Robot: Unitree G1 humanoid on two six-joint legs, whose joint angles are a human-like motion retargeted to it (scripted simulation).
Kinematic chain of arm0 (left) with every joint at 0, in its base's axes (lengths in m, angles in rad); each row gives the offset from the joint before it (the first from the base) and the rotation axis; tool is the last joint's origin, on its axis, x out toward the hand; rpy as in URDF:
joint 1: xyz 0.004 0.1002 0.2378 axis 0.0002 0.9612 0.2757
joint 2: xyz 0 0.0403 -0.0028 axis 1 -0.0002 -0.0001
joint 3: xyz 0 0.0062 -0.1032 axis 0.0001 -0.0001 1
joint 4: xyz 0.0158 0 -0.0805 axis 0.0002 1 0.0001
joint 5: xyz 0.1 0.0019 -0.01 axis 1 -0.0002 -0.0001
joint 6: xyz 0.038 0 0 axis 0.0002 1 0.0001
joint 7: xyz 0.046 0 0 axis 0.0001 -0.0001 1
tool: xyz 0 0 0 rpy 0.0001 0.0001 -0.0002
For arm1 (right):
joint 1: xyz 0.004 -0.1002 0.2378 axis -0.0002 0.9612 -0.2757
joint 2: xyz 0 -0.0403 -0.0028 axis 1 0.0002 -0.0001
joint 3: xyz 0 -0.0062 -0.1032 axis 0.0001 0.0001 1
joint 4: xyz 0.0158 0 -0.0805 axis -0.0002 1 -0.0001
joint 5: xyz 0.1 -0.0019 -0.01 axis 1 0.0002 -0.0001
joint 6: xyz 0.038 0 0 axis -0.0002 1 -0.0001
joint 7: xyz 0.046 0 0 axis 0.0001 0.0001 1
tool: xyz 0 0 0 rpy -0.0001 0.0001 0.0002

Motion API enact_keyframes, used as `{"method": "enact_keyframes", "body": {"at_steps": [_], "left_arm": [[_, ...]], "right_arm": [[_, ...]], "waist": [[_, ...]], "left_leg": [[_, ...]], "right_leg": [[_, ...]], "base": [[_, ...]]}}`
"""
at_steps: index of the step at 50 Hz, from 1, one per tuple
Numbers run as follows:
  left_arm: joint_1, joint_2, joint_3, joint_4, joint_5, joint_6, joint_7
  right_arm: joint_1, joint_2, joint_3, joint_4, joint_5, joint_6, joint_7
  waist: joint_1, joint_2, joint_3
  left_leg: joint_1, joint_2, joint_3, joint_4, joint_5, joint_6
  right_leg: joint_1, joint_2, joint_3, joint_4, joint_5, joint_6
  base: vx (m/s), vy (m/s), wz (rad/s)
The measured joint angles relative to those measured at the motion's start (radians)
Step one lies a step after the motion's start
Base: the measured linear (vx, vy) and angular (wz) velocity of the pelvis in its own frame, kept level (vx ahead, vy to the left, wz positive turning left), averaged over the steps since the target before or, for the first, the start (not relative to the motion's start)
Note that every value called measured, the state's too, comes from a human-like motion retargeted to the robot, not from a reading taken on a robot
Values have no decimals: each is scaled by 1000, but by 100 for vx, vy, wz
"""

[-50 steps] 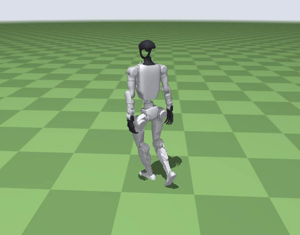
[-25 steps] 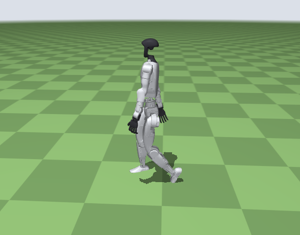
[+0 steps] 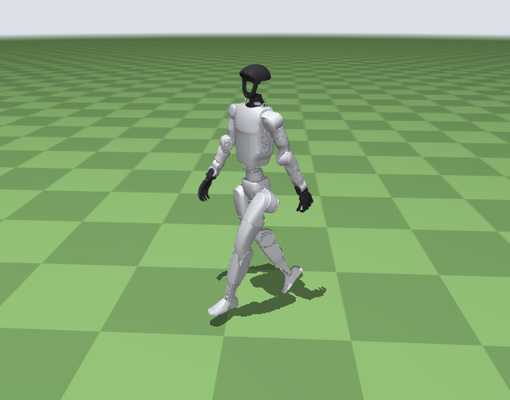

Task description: Walk run

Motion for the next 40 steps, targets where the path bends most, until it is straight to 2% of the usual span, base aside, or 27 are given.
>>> {"method": "enact_keyframes", "body": {"at_steps": [2,3,5,7,10,12,15,17,20,22,23,25,27,28,30,32,33,35,36,37,38,40], "left_arm": [[-31,-21,3,0,-45,-6,-11],[-58,-34,-6,0,-62,-17,-13],[-132,-52,-36,0,-91,-54,-18],[-217,-74,-78,-28,-91,-109,-30],[-295,-107,-163,-195,-70,-159,-36],[-355,-112,-226,-299,-60,-182,-37],[-460,-96,-291,-422,-28,-215,-58],[-525,-69,-317,-480,-8,-236,-73],[-585,-28,-335,-541,19,-260,-70],[-593,-16,-330,-554,33,-265,-41],[-590,-12,-323,-549,38,-264,-23],[-575,-6,-305,-516,41,-259,8],[-541,-8,-281,-449,41,-262,37],[-520,-12,-268,-405,42,-266,54],[-477,-33,-264,-307,26,-253,85],[-433,-48,-268,-214,-11,-216,93],[-408,-55,-259,-179,-8,-201,87],[-345,-77,-248,-146,21,-190,66],[-309,-79,-242,-137,45,-190,51],[-274,-80,-238,-129,70,-189,35],[-241,-80,-236,-120,97,-185,18],[-182,-68,-239,-98,157,-173,-14]], "right_arm": [[40,13,7,42,-14,8,19],[61,9,0,67,-27,11,39],[110,19,-10,110,-58,26,87],[170,28,-21,145,-73,47,112],[267,57,-29,210,-70,44,97],[324,74,-16,248,-71,34,122],[388,97,6,292,-109,38,197],[414,110,18,314,-157,43,240],[437,116,41,324,-231,59,275],[435,104,48,324,-261,84,263],[430,95,55,324,-261,99,250],[411,72,69,324,-235,140,208],[381,58,52,324,-194,203,149],[362,57,38,324,-164,235,120],[313,52,4,324,-87,273,89],[252,47,-1,324,-2,268,91],[215,46,-3,324,39,257,95],[130,40,-14,324,106,222,80],[97,46,-20,299,122,202,65],[67,52,-26,269,134,181,53],[42,55,-31,228,135,161,43],[0,56,-28,141,137,116,37]], "waist": [[-31,50,7],[-60,63,21],[-66,148,19],[-60,194,24],[-79,241,24],[-129,255,21],[-191,241,17],[-218,208,24],[-234,174,57],[-238,172,80],[-249,172,85],[-266,159,78],[-295,153,52],[-324,164,50],[-355,184,51],[-369,195,55],[-362,219,71],[-355,157,40],[-336,139,41],[-310,122,43],[-268,106,49],[-189,74,56]], "left_leg": [[52,40,-34,51,-46,0],[113,25,-41,53,-66,0],[195,72,-105,23,-84,0],[253,80,-175,8,-96,0],[354,80,-272,-42,-94,0],[397,55,-388,-55,-91,0],[449,5,-528,-55,-95,0],[503,-32,-592,-57,-101,0],[621,-59,-645,-71,-98,0],[693,-51,-652,-76,-74,-22],[717,-41,-657,-69,-55,-44],[747,-43,-652,-43,11,-96],[746,-46,-647,17,152,-163],[738,-30,-648,72,255,-208],[680,3,-616,240,474,-332],[564,50,-516,494,583,-385],[500,127,-450,649,583,-391],[412,112,-319,665,562,-284],[365,97,-283,686,488,-250],[315,73,-258,699,425,-229],[261,31,-255,696,382,-234],[153,2,-207,662,264,-205]], "right_leg": [[-70,86,92,187,149,0],[-121,105,110,353,150,-1],[-174,194,131,411,145,-30],[-267,165,108,545,-8,-100],[-373,87,58,594,-192,-194],[-439,12,32,532,-267,-221],[-510,-105,20,331,-269,-207],[-545,-166,48,169,-278,-210],[-590,-170,232,-50,-346,-248],[-586,-146,375,-171,-395,-144],[-585,-137,411,-203,-398,-112],[-584,-110,466,-169,-352,-84],[-592,-113,383,-72,-329,-84],[-580,-105,416,-39,-336,-87],[-556,-107,390,28,-387,-129],[-483,-92,341,36,-435,-163],[-442,-53,312,30,-450,-179],[-398,-132,268,-5,-445,-187],[-375,-128,277,-16,-446,-196],[-350,-123,287,-31,-444,-205],[-322,-119,295,-51,-437,-213],[-270,-128,244,-88,-428,-222]], "base": [[115,-12,155],[113,1,209],[96,15,170],[85,10,151],[86,-5,221],[100,-21,288],[82,-29,247],[90,-47,181],[83,-37,98],[99,-44,42],[100,-53,45],[89,-50,40],[92,-51,73],[112,-64,122],[102,-54,128],[94,-47,89],[88,-41,76],[85,-38,88],[83,-34,50],[88,-30,-16],[90,-28,-41],[75,-25,-31]]}}
